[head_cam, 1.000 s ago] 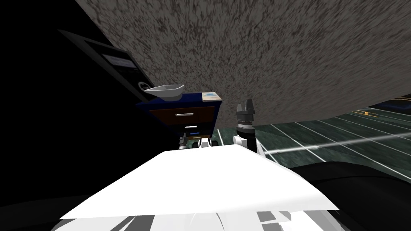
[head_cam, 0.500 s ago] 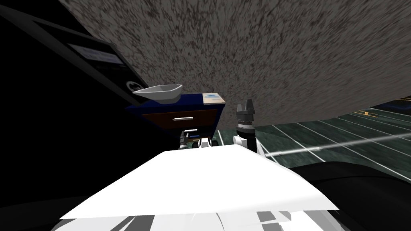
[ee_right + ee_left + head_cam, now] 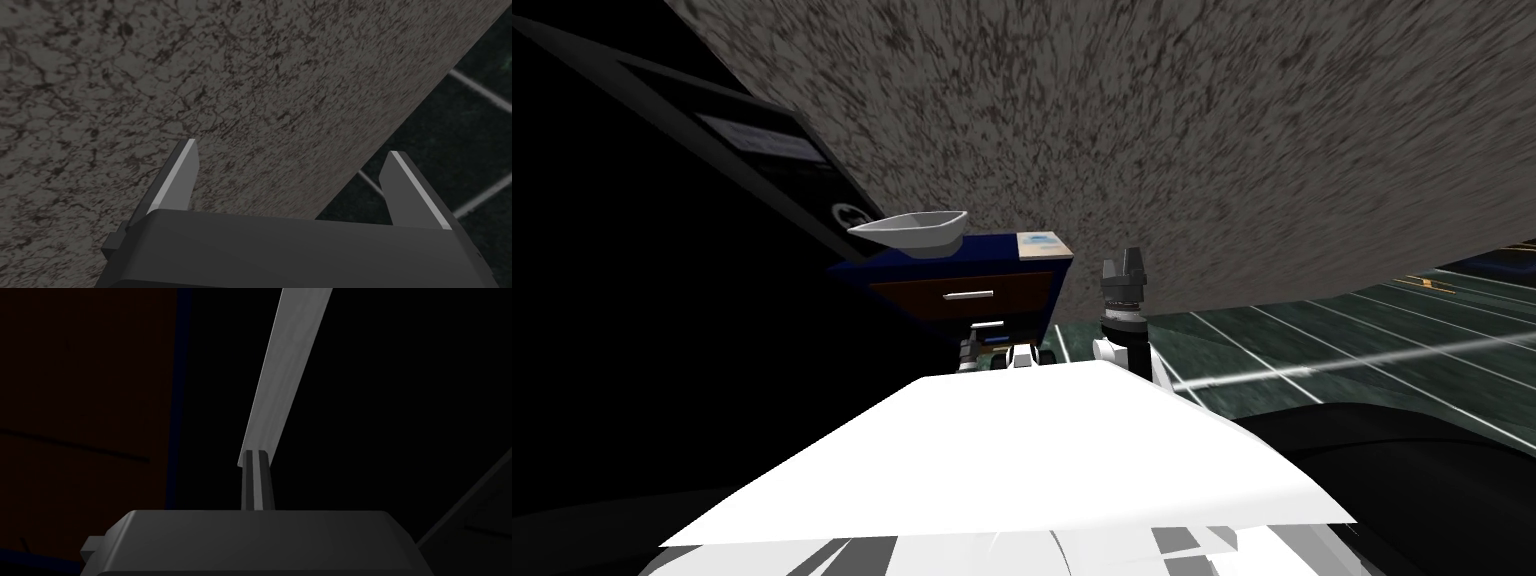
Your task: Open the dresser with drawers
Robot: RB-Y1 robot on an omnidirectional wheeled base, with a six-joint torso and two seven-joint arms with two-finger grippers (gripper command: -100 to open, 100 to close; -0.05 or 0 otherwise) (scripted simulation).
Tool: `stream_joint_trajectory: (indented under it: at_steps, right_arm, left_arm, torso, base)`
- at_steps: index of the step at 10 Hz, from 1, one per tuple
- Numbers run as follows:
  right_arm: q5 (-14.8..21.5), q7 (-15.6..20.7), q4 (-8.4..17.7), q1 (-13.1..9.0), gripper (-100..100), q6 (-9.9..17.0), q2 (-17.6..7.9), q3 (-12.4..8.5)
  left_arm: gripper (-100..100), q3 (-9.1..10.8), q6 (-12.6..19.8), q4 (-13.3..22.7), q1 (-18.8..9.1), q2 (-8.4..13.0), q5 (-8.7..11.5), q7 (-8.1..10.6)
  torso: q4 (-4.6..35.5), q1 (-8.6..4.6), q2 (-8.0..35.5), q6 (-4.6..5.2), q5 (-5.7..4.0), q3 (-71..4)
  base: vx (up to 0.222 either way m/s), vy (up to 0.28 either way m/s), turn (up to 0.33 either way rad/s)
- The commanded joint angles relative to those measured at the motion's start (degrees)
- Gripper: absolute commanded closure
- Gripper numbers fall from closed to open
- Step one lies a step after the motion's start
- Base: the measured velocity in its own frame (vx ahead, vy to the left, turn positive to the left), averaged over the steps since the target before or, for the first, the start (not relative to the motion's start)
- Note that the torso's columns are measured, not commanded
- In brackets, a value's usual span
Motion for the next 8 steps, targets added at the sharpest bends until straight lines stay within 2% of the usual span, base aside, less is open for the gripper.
stream_joint_trajectory:
  at_steps: [1,2,3,5,8]
  right_arm:
    - [0.0,0.0,0.0,0.0,0,0.0,0.0,0.0]
    - [0.0,0.0,0.0,0.0,0,0.0,0.0,0.0]
    - [0.0,0.0,0.0,0.0,0,0.0,0.0,0.0]
    - [0.0,0.0,0.0,0.0,0,0.0,0.0,0.0]
    - [0.0,0.0,0.0,0.0,0,0.0,0.0,0.0]
  left_arm:
    - [100,-0.68,0.0,-2.4,2.3,0.8,0.2,0.11]
    - [100,-0.52,0.1,-1.9,1.7,0.6,0.1,0.01]
    - [-100,-0.19,-0.1,-0.4,0.6,0.2,0.0,0.01]
    - [-100,0.22,-0.4,1.4,-0.8,-0.3,-0.2,0.02]
    - [-100,0.24,1.3,-1.4,0.1,0.2,0.2,-0.13]
  torso:
    - [0.0,-0.1,0.1,0.01,-0.02,0.1]
    - [0.0,-0.07,0.0,0.01,-0.02,0.0]
    - [-0.1,0.05,-0.4,0.01,0.01,-0.2]
    - [-0.2,0.14,-0.8,0.0,0.04,-0.5]
    - [0.0,-0.06,0.0,0.01,-0.02,0.0]
  base:
    - [-0.183,-0.034,0.015]
    - [-0.083,-0.013,0.002]
    - [0.045,-0.008,-0.016]
    - [0.134,0.025,-0.013]
    - [0.083,0.007,-0.007]
